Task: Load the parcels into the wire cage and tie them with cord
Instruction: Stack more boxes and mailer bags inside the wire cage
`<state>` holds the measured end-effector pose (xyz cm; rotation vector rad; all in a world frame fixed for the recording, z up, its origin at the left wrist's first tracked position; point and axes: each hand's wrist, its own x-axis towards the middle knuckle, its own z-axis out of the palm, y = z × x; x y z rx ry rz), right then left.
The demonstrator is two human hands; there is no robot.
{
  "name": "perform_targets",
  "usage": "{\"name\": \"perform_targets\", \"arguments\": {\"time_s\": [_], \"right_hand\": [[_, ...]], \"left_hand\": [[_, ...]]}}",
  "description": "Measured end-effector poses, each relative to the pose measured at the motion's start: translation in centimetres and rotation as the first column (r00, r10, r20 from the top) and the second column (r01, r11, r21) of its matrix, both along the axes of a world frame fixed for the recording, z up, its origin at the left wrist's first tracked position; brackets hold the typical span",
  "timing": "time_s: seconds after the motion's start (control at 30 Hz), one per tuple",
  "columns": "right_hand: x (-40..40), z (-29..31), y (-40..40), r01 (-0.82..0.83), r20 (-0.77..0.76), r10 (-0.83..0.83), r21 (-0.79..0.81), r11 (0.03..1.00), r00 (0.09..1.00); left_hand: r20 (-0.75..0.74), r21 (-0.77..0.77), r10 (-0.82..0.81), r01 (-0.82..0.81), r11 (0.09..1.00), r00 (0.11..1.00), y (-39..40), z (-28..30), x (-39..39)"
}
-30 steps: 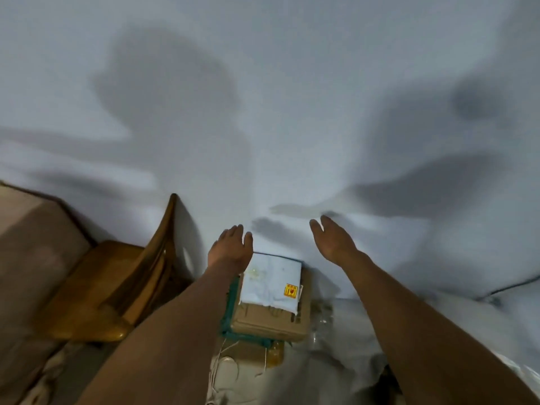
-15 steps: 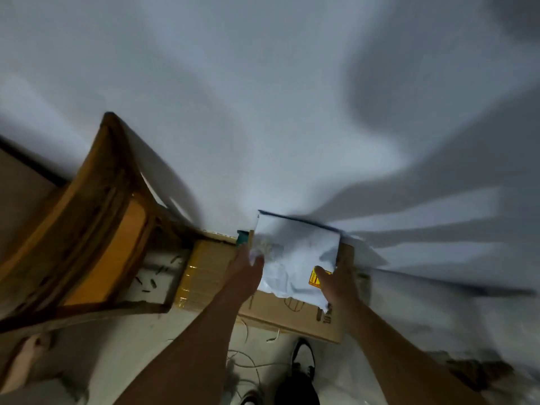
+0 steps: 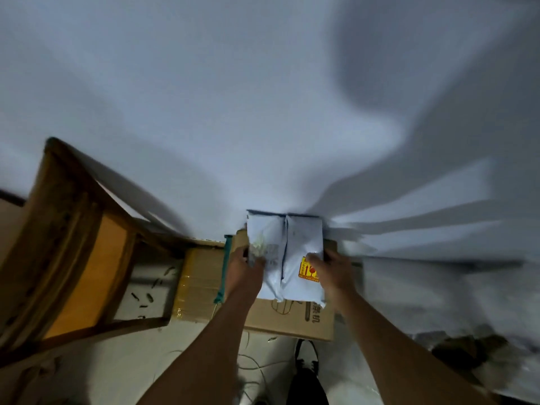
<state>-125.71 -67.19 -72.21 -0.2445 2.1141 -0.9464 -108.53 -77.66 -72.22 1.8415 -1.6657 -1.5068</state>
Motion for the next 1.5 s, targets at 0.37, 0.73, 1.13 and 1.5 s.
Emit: {"name": "perform_targets", "arguments": {"time_s": [0.37, 0.73, 1.13, 1.5], "right_hand": [[3.8, 16.1, 9.4, 0.119, -0.160, -0.119, -0.010, 0.993, 0.980], [4.9, -1.1, 12.7, 0.192, 0.014, -0.192, -0.020, 0.981, 0.981], [3.1, -7.9, 11.2, 0.159, -0.043, -0.162, -0.070, 0.985, 0.986], [-5.6, 3.7, 27.2, 0.519, 0.298, -0.447, -0.234, 0.822, 0.843]], "left_hand": [[0.124, -0.159, -0.241, 0.259, 0.953, 0.963, 8.6, 16.0, 0.6], [-0.250, 0.094, -0.032, 0.057, 0.994, 0.968, 14.5, 2.3, 1.0], [-0.191, 0.208, 0.105, -0.064, 0.976, 0.976, 9.3, -6.0, 1.5], [-0.444, 0.406, 0.019, 0.182, 0.896, 0.896, 15.7, 2.2, -7.5]]}}
